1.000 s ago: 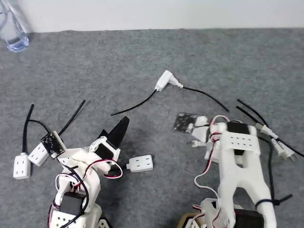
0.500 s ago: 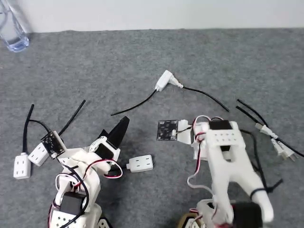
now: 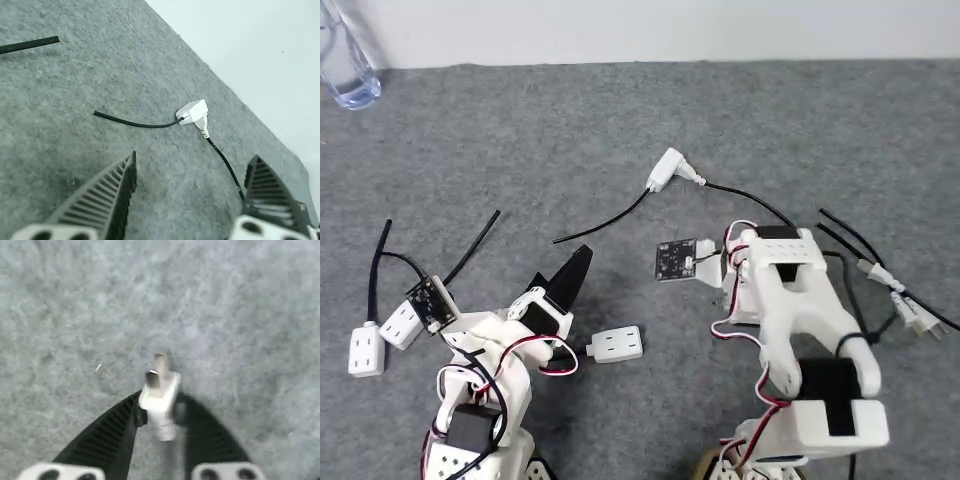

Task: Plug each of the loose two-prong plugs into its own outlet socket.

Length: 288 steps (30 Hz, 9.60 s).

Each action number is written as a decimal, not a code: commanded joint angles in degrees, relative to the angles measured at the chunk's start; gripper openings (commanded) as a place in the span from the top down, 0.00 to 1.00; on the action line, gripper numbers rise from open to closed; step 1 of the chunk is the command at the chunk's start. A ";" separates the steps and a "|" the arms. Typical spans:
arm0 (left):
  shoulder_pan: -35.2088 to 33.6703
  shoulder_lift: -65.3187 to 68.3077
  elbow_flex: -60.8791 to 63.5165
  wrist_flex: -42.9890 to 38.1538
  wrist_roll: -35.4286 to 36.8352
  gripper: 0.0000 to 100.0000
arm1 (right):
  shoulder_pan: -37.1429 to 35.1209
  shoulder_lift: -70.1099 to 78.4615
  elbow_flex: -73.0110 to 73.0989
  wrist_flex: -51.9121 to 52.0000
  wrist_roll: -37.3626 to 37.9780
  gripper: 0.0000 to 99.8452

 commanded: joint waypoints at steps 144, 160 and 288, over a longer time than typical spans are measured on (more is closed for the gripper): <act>0.35 -0.53 -0.75 1.23 0.09 0.67 | -4.00 -24.31 16.18 -5.67 -21.36 0.75; 0.44 -0.53 -0.75 1.14 0.09 0.67 | -2.77 -2.95 2.81 -10.42 -21.36 0.75; 15.56 -0.35 -0.75 -0.70 2.81 0.67 | -25.98 -27.91 -17.05 21.32 -44.40 0.99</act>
